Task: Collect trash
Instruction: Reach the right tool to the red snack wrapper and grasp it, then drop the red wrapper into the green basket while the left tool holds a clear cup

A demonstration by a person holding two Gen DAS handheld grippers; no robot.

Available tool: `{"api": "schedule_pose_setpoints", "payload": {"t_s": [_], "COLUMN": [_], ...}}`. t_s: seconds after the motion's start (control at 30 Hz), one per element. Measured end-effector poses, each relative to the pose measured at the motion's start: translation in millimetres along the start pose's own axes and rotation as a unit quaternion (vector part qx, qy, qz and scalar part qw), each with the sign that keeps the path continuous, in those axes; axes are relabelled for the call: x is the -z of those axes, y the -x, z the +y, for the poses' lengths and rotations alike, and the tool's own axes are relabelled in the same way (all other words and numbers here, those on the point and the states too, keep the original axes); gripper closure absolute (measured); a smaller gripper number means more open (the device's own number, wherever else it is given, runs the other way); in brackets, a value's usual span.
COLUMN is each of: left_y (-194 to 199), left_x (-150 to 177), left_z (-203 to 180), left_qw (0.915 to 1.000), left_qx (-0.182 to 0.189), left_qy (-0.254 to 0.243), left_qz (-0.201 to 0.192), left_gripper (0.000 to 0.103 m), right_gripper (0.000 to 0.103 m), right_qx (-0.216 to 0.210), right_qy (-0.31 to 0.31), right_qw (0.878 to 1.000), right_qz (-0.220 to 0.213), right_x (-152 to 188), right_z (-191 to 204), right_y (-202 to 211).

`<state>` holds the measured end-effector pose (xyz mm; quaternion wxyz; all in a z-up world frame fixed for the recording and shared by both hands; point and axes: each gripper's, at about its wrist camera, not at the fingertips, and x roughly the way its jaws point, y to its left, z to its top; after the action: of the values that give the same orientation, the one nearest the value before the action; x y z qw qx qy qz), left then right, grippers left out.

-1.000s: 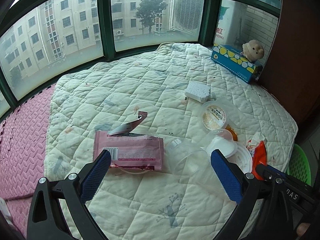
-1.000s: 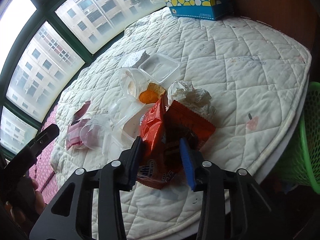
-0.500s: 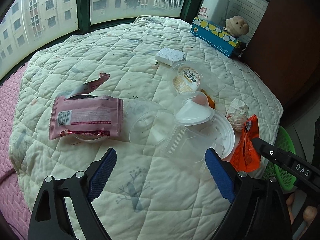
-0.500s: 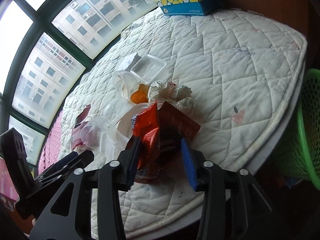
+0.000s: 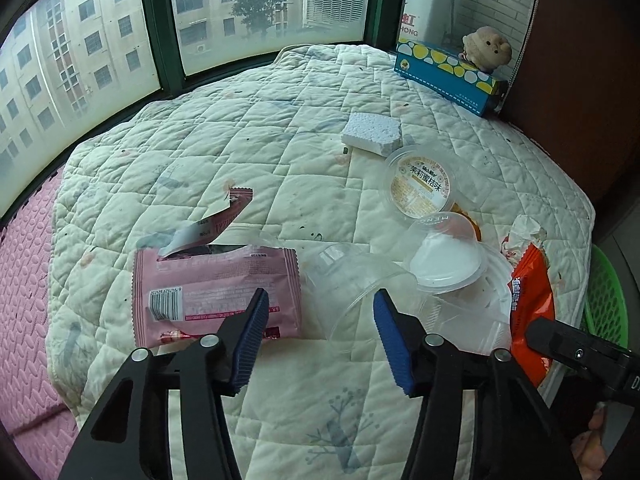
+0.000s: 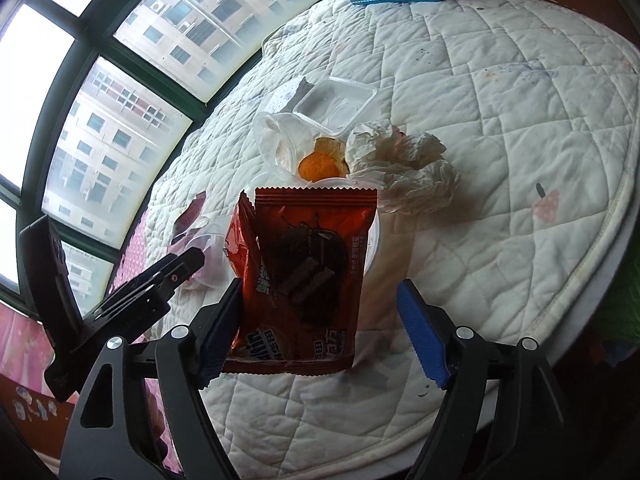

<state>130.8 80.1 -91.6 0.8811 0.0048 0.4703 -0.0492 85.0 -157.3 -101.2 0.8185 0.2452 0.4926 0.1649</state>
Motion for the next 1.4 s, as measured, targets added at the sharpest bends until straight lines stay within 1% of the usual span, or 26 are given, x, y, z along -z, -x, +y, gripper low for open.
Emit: {"api": "schedule_pose_setpoints", "payload": {"t_s": [0.07, 0.1, 0.17, 0.23, 0.27, 0.3, 0.33, 0.4, 0.43, 0.47, 0.63, 0.73, 0.9, 1.1, 1.27, 1.4], "left_y": [-4, -5, -8, -11, -11, -11, -10, -8, -6, -4, 10, 24, 48, 63, 63, 59], "left_x": [-1, 0, 0, 0, 0, 0, 0, 0, -1, -1, -3, -7, -14, -21, -24, -27], "left_z": [-1, -2, -5, -6, -7, -8, -8, -8, -8, -8, -9, -12, -33, -80, -136, -182], "left_qw": [1.0000, 0.9999, 0.9998, 0.9997, 0.9997, 0.9996, 0.9996, 0.9995, 0.9995, 0.9994, 0.9992, 0.9988, 0.9969, 0.9931, 0.9878, 0.9828], "left_qx": [0.003, 0.005, 0.005, 0.004, 0.000, -0.001, 0.000, -0.001, -0.003, -0.004, 0.002, 0.010, 0.029, 0.071, 0.107, 0.129], "left_qy": [-0.008, -0.012, -0.020, -0.024, -0.026, -0.028, -0.029, -0.029, -0.030, -0.029, -0.025, -0.023, -0.039, -0.064, -0.093, -0.118], "left_qz": [0.000, -0.001, -0.001, -0.001, -0.004, -0.005, -0.006, -0.011, -0.014, -0.017, -0.031, -0.042, -0.061, -0.069, -0.064, -0.059], "left_gripper": [0.064, 0.067, 0.081, 0.087, 0.093, 0.095, 0.100, 0.100, 0.100, 0.100, 0.101, 0.100, 0.100, 0.100, 0.100, 0.100], "right_gripper": [0.025, 0.024, 0.024, 0.024, 0.025, 0.028, 0.037, 0.042, 0.046, 0.047, 0.047, 0.047, 0.047, 0.047, 0.047, 0.045], "right_qx": [0.000, 0.002, 0.007, 0.013, 0.023, 0.035, 0.041, 0.042, 0.041, 0.043, 0.052, 0.048, 0.061, 0.104, 0.153, 0.189], "right_qy": [0.011, 0.014, 0.022, 0.030, 0.035, 0.042, 0.047, 0.042, 0.039, 0.040, 0.051, 0.043, 0.033, 0.008, -0.020, -0.039], "right_qw": [1.000, 1.000, 1.000, 0.999, 0.999, 0.998, 0.998, 0.998, 0.998, 0.998, 0.997, 0.998, 0.996, 0.991, 0.982, 0.974], "right_qz": [0.002, 0.002, 0.006, 0.009, 0.010, 0.011, 0.012, 0.014, 0.013, 0.012, -0.013, -0.027, -0.057, -0.089, -0.110, -0.116], "right_x": [2, 3, 4, 5, 6, 7, 7, 9, 9, 10, 9, 5, -4, -15, -21, -22], "right_z": [7, 10, 15, 19, 20, 21, 22, 19, 17, 16, 14, 7, -13, -61, -111, -149], "right_y": [-2, -3, -8, -13, -15, -17, -20, -21, -20, -18, 0, 15, 45, 85, 116, 134]}}
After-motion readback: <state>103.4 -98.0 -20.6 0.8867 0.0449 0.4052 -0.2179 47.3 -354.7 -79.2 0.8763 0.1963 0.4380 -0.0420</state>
